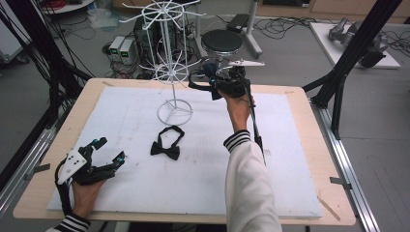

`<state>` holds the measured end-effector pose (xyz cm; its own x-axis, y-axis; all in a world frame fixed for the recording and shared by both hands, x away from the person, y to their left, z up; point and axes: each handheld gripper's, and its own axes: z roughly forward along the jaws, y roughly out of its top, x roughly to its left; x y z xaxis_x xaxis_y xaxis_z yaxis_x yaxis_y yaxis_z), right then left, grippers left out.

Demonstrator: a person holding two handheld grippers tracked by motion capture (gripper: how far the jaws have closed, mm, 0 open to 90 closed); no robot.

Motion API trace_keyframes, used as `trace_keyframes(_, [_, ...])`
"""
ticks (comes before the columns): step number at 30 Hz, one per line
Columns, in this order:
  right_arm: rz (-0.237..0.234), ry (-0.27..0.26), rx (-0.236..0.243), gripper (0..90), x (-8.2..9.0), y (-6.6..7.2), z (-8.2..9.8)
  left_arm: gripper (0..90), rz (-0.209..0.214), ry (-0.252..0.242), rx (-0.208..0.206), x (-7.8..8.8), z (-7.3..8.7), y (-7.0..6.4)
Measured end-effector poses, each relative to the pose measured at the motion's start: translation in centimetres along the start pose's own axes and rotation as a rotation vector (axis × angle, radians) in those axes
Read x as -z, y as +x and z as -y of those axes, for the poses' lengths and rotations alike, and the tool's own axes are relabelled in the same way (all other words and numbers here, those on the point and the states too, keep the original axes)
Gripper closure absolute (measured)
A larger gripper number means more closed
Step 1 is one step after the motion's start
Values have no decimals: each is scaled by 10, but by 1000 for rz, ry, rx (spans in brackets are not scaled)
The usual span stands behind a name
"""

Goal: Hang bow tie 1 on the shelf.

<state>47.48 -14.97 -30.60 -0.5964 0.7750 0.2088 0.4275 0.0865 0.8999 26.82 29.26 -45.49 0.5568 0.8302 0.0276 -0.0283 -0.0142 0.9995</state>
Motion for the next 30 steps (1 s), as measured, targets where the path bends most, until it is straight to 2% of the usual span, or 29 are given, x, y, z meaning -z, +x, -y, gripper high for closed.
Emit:
trace_keyframes(17, [-13,35,-12,751,-16,2,7,158,0,0,-1,0,0,0])
trace_keyframes(30, [-25,59,1,735,-23,5,10,158,-1,0,-1,0,0,0])
